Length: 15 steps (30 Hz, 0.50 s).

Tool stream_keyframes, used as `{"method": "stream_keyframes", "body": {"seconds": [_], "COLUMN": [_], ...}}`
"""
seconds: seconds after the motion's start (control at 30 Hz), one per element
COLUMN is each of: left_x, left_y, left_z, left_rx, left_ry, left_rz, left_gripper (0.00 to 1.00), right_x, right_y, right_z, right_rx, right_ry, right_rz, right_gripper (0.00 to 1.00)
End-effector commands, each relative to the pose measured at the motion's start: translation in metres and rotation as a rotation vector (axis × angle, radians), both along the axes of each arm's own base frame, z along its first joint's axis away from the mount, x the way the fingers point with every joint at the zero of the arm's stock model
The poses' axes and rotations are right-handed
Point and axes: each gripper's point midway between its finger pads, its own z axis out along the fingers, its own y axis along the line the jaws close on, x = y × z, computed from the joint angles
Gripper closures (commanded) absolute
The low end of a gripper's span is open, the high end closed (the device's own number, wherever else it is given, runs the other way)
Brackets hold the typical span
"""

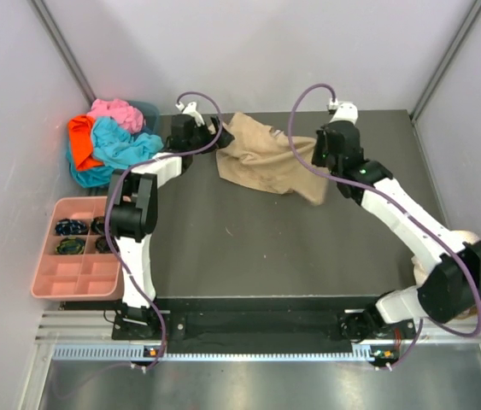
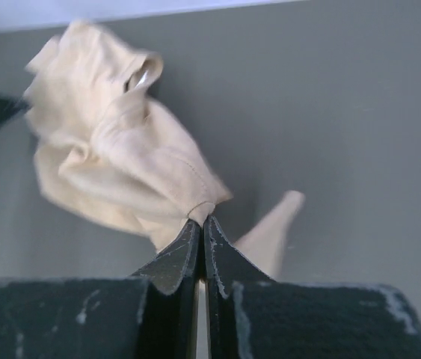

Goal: Fold and stack the t-shirts
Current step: Flatten out the tshirt

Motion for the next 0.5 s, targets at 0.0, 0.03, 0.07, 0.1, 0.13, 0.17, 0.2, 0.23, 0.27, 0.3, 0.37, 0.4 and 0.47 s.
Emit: {"method": "stream_keyframes", "body": {"seconds": [0.0, 0.03, 0.07, 0.1, 0.13, 0.17, 0.2, 0.23, 0.27, 0.3, 0.37, 0.4, 0.47], "left_x": [0.001, 0.002, 0.003, 0.003, 0.004, 0.005, 0.004, 0.004, 0.006, 0.005, 0.005, 0.003, 0.001], "left_y": [-0.021, -0.024, -0.027, -0.033, -0.035, -0.037, -0.041, -0.042, -0.043, -0.043, -0.043, -0.043, -0.04], "left_z": [0.037, 0.032, 0.025, 0.024, 0.021, 0.015, 0.012, 0.01, 0.007, 0.004, 0.0, -0.004, -0.01], "left_rx": [-0.03, -0.016, -0.005, -0.001, 0.006, 0.009, 0.011, 0.016, 0.022, 0.025, 0.041, 0.051, 0.079], "left_ry": [-0.107, -0.103, -0.09, -0.087, -0.085, -0.074, -0.069, -0.069, -0.064, -0.056, -0.049, -0.038, -0.023], "left_rz": [-0.051, -0.056, -0.062, -0.073, -0.075, -0.078, -0.085, -0.089, -0.09, -0.093, -0.091, -0.091, -0.085], "left_gripper": [0.01, 0.01, 0.01, 0.01, 0.01, 0.01, 0.01, 0.01, 0.01, 0.01, 0.01, 0.01, 0.01], "right_x": [-0.01, -0.013, -0.015, -0.017, -0.02, -0.022, -0.024, -0.026, -0.029, -0.032, -0.038, -0.04, -0.042], "right_y": [-0.06, -0.067, -0.072, -0.08, -0.084, -0.088, -0.096, -0.101, -0.107, -0.115, -0.128, -0.134, -0.144], "right_z": [0.02, 0.024, 0.024, 0.025, 0.028, 0.028, 0.03, 0.031, 0.033, 0.035, 0.04, 0.043, 0.044], "right_rx": [-0.092, -0.089, -0.092, -0.099, -0.092, -0.092, -0.101, -0.1, -0.102, -0.115, -0.113, -0.113, -0.111], "right_ry": [-0.06, -0.068, -0.067, -0.071, -0.076, -0.078, -0.085, -0.087, -0.091, -0.096, -0.109, -0.118, -0.12], "right_rz": [-0.263, -0.289, -0.306, -0.343, -0.363, -0.377, -0.412, -0.434, -0.456, -0.493, -0.544, -0.57, -0.597], "right_gripper": [1.0, 1.0, 1.0, 1.0, 1.0, 1.0, 1.0, 1.0, 1.0, 1.0, 1.0, 1.0, 1.0]}}
